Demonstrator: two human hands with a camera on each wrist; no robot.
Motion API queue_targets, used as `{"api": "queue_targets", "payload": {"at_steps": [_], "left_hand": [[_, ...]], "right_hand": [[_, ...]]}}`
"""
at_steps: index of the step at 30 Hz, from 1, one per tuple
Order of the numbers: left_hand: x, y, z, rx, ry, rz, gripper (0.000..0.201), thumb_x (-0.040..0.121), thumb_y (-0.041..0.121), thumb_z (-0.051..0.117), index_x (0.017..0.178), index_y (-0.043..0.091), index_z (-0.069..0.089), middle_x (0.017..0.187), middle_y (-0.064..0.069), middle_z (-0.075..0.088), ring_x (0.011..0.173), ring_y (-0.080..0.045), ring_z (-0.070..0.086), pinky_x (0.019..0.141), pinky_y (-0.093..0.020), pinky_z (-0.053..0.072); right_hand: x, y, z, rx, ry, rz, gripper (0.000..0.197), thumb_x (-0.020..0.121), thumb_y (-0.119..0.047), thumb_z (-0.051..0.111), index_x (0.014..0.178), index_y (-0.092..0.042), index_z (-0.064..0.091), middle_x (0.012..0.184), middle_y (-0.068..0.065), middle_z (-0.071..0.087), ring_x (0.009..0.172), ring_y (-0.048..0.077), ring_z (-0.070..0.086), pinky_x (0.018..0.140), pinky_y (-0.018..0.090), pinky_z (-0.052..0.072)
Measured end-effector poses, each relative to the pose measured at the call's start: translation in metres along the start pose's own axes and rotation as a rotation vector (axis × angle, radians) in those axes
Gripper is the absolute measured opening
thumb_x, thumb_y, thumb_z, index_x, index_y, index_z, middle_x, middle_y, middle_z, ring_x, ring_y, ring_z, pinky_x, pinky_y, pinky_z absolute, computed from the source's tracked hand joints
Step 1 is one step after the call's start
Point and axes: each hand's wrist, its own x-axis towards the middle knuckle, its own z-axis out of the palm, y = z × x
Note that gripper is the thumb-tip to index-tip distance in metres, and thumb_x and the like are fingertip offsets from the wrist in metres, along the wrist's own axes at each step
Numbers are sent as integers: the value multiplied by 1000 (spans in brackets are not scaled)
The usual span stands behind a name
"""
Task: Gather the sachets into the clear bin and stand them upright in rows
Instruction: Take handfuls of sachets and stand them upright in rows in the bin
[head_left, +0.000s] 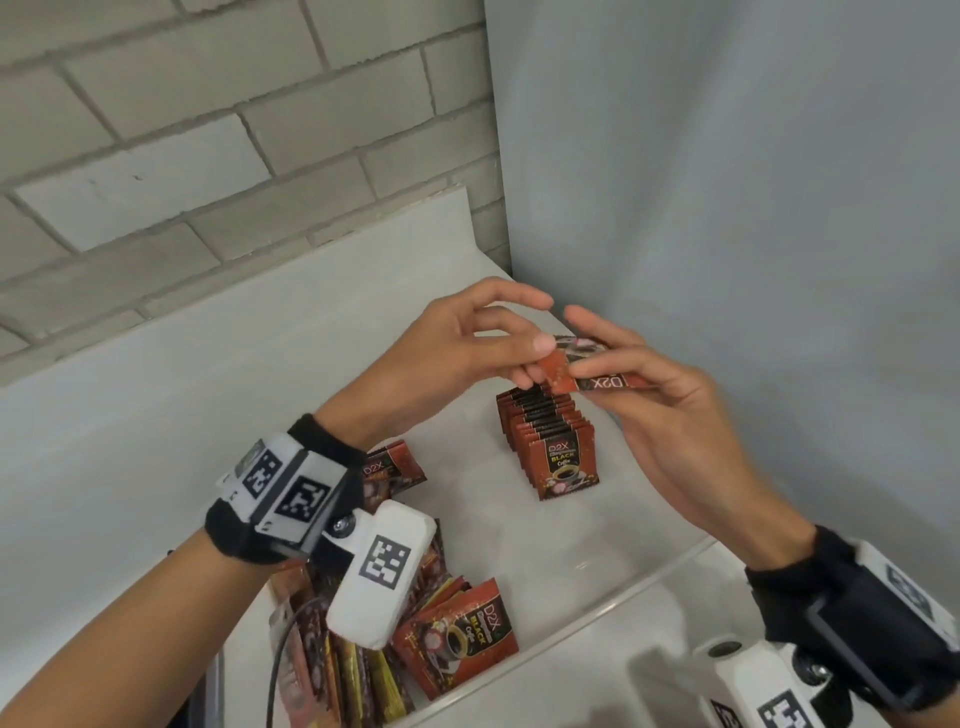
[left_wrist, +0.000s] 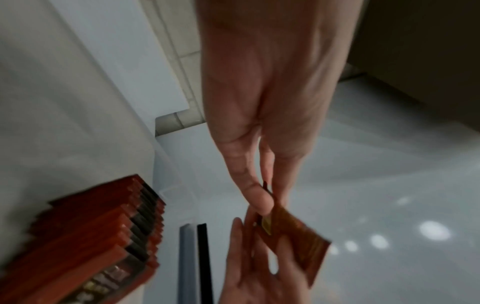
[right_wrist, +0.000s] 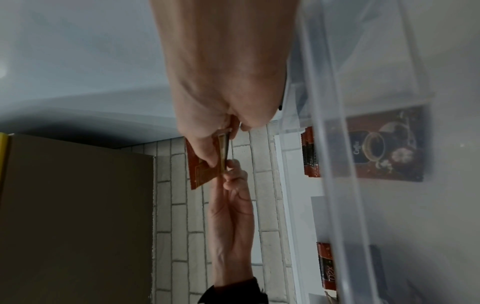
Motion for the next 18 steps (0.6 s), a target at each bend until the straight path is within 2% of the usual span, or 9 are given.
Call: {"api": "queue_targets", "payload": {"at_steps": [1, 3, 5, 7, 8, 10, 14, 16, 18], "left_hand": [[-1, 2, -1, -43, 19, -12, 43, 75, 10, 67, 117, 5, 58, 81, -10, 66, 66, -16, 65, 66, -21, 53], [-2, 4, -3, -122, 55, -24, 46, 74, 6, 67, 119, 5, 58, 80, -8, 67, 66, -14, 66, 67, -20, 54], [-5, 6, -4, -181, 86, -29, 47, 72, 6, 67, 118, 6, 60, 80, -6, 69, 71, -14, 68, 68, -20, 56], [-9, 6, -4, -209, 105, -34, 43, 69, 6, 67, 112, 7, 64, 84, -8, 71, 79, -16, 70, 69, -20, 57], [-11, 5, -4, -224, 107, -42, 41, 69, 5, 67, 109, 5, 64, 88, -10, 71, 82, -17, 71, 70, -20, 57], [-14, 2, -3, -247, 96, -69, 37, 69, 3, 67, 106, 0, 65, 93, -14, 71, 84, -18, 71, 73, -21, 58], [-23, -5, -6, -209, 42, -139, 21, 69, 5, 67, 89, 1, 68, 81, -10, 71, 71, -14, 68, 71, -20, 57], [-27, -9, -6, -128, 25, -171, 31, 70, 8, 68, 97, -6, 64, 79, -11, 70, 69, -12, 65, 67, -17, 54], [-29, -9, -7, 49, 11, -178, 43, 73, 11, 72, 111, -7, 60, 95, -19, 70, 81, -20, 64, 72, -19, 51]], "right_hand": [[1, 0, 0, 17, 1, 4, 37, 79, 6, 65, 99, -23, 76, 136, -2, 57, 128, 18, 51, 96, 28, 47], [2, -1, 1, 114, 28, 29, 48, 80, 5, 64, 123, -17, 62, 135, 3, 57, 126, 18, 52, 96, 29, 47], [1, -4, 2, 193, 44, 97, 58, 77, -9, 75, 129, -13, 52, 130, 10, 57, 117, 22, 58, 94, 33, 50], [-1, -9, 4, 176, 65, 177, 58, 70, -23, 82, 120, -10, 55, 118, 14, 62, 104, 24, 66, 87, 33, 54], [-3, -12, 5, 138, 84, 204, 52, 67, -24, 80, 112, -9, 58, 106, 13, 66, 95, 23, 69, 82, 30, 55], [-3, -18, 6, 69, 123, 214, 35, 65, -20, 75, 95, -6, 63, 84, 11, 69, 77, 20, 70, 72, 26, 56], [-1, -27, 2, -62, 169, 194, 22, 72, -13, 69, 90, -1, 66, 69, 9, 69, 59, 15, 64, 62, 22, 55], [0, -32, -1, -152, 145, 199, 18, 73, -14, 69, 88, -4, 69, 64, 6, 67, 54, 12, 59, 58, 20, 52], [0, -36, -3, -278, 106, 197, 11, 77, -12, 69, 87, -6, 71, 60, 3, 65, 53, 10, 57, 58, 18, 51]]}}
